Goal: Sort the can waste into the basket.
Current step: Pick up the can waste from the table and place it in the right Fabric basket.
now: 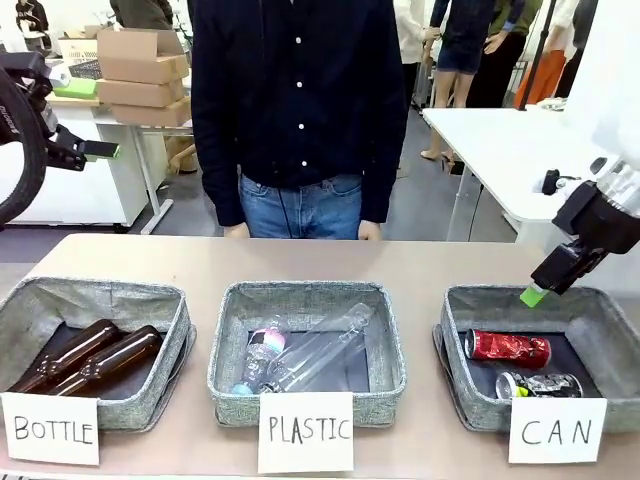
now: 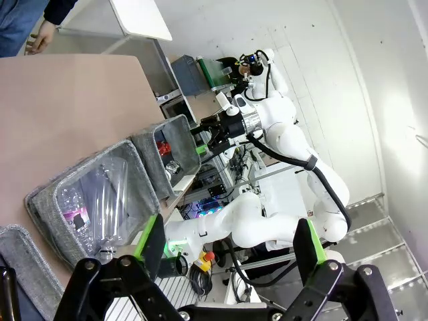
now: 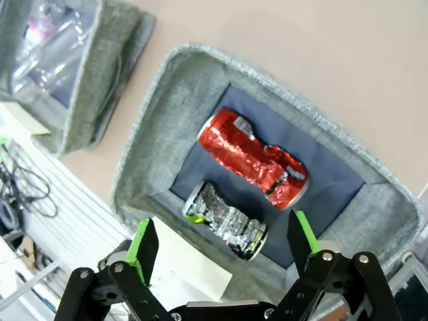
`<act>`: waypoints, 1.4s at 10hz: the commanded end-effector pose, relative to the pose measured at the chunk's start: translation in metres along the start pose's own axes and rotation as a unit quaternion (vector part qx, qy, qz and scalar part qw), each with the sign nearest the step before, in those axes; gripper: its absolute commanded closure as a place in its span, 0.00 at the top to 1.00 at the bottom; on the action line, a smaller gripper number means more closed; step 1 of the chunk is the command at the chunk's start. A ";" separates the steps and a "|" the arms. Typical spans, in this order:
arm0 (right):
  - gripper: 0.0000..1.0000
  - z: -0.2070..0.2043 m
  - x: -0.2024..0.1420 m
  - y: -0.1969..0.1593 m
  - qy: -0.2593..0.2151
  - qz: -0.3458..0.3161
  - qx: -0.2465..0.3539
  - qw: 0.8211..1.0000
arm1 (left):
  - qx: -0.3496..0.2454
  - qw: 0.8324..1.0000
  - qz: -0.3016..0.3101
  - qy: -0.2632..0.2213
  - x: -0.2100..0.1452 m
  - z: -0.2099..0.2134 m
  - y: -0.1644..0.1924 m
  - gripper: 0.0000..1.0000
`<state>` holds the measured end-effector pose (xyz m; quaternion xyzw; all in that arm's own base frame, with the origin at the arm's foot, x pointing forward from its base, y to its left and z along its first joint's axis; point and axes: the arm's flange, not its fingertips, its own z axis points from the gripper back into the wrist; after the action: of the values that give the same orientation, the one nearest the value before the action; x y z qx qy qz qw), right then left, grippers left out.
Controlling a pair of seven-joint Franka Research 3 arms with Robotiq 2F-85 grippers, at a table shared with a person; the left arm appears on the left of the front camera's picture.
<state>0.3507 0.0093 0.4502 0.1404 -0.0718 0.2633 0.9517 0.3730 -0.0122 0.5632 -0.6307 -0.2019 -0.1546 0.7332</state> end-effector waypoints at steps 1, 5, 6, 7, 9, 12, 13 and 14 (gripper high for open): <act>1.00 0.002 0.004 -0.007 -0.007 -0.005 0.001 1.000 | -0.003 1.000 0.005 0.000 0.001 0.001 -0.003 1.00; 1.00 0.011 0.014 -0.003 -0.060 -0.050 0.060 0.995 | -0.003 1.000 0.005 0.000 0.001 0.001 -0.003 1.00; 1.00 0.024 0.023 0.007 -0.144 -0.105 0.164 0.970 | -0.003 1.000 0.005 0.000 0.001 0.001 -0.003 1.00; 1.00 0.040 0.031 0.017 -0.225 -0.159 0.287 0.917 | -0.003 1.000 0.005 0.000 0.001 0.001 -0.003 1.00; 1.00 0.065 0.037 0.022 -0.243 -0.210 0.514 0.795 | -0.003 1.000 0.005 0.000 0.001 0.001 -0.003 1.00; 1.00 0.084 0.037 0.012 -0.305 -0.299 0.637 0.642 | -0.003 1.000 0.005 0.000 0.001 0.001 -0.003 1.00; 1.00 0.082 0.040 0.009 -0.323 -0.309 0.638 0.627 | -0.003 1.000 0.005 0.000 0.001 0.001 -0.003 1.00; 1.00 0.092 0.038 0.022 -0.212 -0.186 0.492 0.824 | -0.003 1.000 0.005 0.000 0.001 0.001 -0.003 1.00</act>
<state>0.3717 0.0033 0.5444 0.7064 -0.1064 -0.0035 0.6997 0.3730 -0.0121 0.5633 -0.6306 -0.2021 -0.1545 0.7333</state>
